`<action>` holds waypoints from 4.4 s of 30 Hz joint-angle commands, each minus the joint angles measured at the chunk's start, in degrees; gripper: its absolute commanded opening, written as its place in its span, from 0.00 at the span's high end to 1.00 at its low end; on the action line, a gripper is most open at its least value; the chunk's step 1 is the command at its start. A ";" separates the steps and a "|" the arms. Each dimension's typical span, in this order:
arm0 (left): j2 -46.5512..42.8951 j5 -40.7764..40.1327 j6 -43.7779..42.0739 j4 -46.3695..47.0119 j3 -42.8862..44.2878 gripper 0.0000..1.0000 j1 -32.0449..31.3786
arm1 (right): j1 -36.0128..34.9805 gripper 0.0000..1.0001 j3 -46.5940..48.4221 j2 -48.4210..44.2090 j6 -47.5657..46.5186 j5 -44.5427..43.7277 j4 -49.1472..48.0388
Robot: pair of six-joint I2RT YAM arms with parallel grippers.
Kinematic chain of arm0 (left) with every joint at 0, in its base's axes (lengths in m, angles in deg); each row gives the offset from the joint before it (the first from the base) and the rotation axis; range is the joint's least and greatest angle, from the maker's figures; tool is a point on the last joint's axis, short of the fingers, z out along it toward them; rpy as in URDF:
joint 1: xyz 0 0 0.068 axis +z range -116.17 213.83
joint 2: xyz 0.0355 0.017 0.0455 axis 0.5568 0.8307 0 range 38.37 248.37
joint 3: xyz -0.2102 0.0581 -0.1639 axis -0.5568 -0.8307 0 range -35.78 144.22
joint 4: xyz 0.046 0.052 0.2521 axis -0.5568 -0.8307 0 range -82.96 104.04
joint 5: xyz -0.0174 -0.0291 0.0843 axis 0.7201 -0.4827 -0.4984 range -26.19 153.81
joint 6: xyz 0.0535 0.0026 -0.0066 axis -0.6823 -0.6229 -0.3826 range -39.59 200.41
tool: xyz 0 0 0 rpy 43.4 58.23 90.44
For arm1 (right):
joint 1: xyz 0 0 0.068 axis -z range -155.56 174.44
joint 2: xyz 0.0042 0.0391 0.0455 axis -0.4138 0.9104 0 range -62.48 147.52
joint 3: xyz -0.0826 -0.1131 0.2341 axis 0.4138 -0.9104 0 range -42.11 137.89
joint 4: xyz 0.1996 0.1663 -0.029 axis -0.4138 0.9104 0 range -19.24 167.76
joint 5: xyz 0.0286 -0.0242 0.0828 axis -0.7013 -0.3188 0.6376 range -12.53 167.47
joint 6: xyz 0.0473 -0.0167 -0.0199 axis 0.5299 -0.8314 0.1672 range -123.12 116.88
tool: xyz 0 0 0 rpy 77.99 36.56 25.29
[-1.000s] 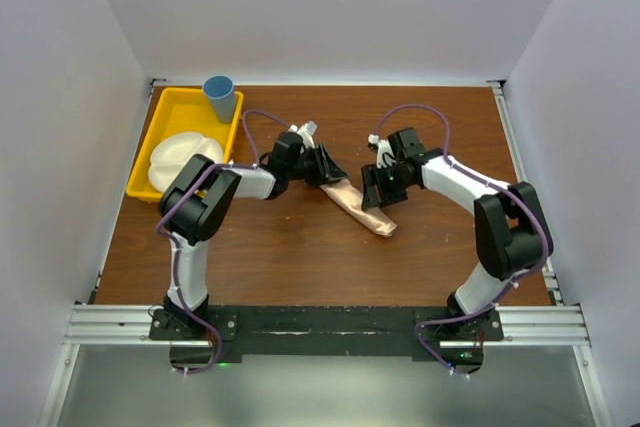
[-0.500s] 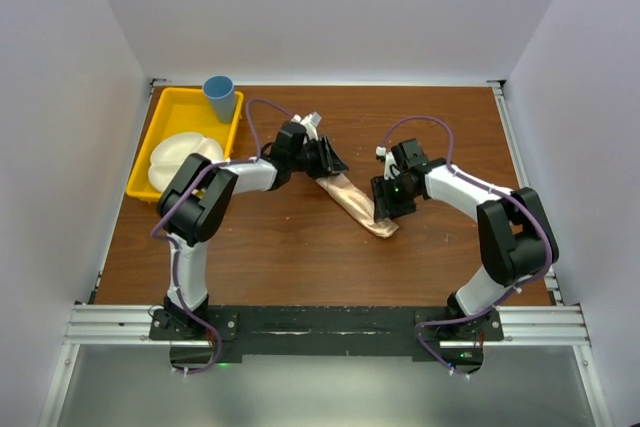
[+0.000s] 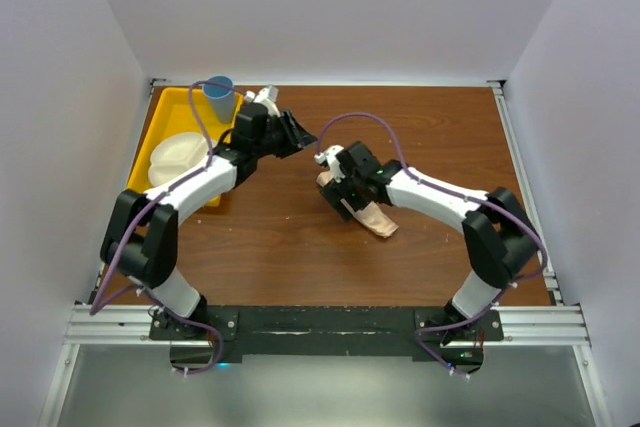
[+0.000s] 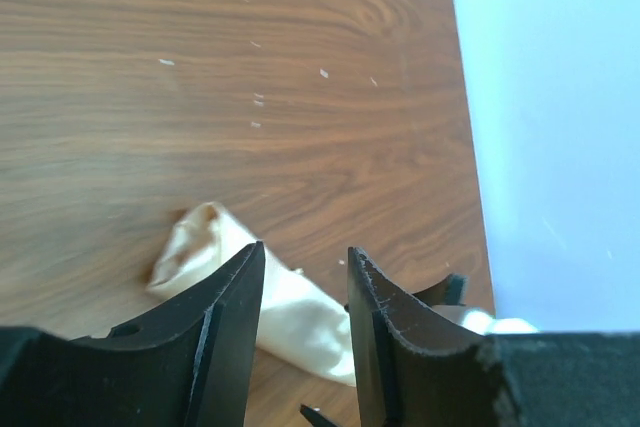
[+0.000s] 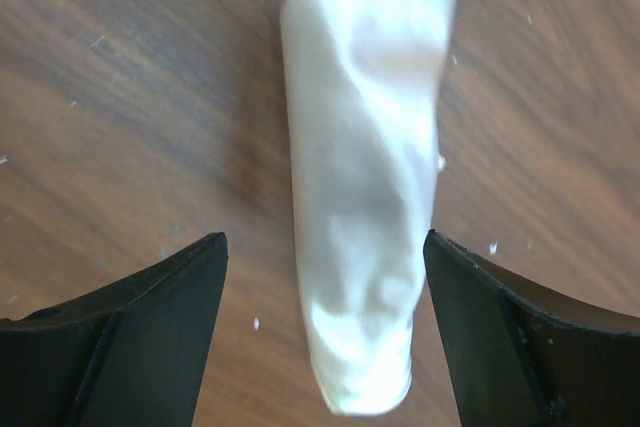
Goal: Fold the napkin, place the utensils inside, and roll it up
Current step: Roll the napkin with the utensil
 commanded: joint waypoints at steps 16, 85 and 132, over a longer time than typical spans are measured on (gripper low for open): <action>-15.04 -2.24 -0.86 -1.32 -16.19 0.56 5.81 | -5.78 0.34 6.91 15.49 -3.69 -22.39 -3.12; 23.64 15.69 1.34 18.19 3.76 0.64 -5.35 | 25.08 0.51 -4.95 9.96 16.89 41.16 -9.81; 14.93 16.66 -2.70 9.76 4.47 0.64 -7.11 | 17.34 0.22 -12.84 -10.61 19.61 25.41 1.81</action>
